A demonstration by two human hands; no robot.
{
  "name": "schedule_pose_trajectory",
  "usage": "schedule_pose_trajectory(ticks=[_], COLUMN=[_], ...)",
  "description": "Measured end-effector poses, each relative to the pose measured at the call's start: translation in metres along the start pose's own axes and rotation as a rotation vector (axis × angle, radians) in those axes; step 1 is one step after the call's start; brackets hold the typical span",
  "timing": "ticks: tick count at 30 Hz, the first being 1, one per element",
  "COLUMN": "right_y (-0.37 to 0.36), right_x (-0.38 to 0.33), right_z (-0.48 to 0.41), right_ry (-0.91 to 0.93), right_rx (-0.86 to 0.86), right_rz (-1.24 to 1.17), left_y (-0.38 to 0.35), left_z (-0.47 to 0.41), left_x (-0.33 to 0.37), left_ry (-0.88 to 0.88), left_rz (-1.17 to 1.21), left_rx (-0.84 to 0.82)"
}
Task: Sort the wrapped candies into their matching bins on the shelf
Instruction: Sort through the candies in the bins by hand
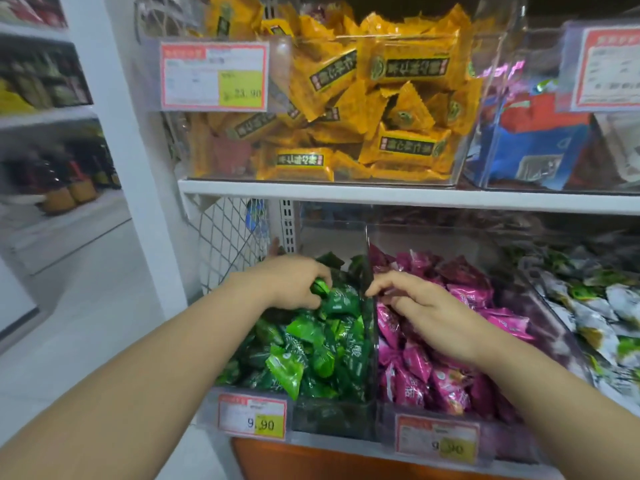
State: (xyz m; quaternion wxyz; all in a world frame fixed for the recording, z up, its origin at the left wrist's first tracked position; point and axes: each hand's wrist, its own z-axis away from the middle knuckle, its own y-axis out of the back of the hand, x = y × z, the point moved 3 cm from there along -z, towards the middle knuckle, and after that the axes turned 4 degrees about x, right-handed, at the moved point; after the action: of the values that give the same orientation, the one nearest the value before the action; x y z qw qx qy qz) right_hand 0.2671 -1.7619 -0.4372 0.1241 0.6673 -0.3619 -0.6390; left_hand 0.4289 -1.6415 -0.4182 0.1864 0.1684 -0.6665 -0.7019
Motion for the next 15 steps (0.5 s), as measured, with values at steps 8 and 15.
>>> schedule_pose_trajectory(ticks=[8, 15], right_y=[-0.001, -0.004], right_x=[-0.005, -0.004], right_z=[-0.001, -0.003], right_ry=[-0.034, -0.091], right_rx=[0.001, 0.003], right_rz=[-0.031, -0.106], left_y=[-0.001, 0.008], left_z=[0.005, 0.002], left_x=[-0.019, 0.022], left_ry=[0.065, -0.104], left_rz=[-0.073, 0.077], left_rx=[0.171, 0.229])
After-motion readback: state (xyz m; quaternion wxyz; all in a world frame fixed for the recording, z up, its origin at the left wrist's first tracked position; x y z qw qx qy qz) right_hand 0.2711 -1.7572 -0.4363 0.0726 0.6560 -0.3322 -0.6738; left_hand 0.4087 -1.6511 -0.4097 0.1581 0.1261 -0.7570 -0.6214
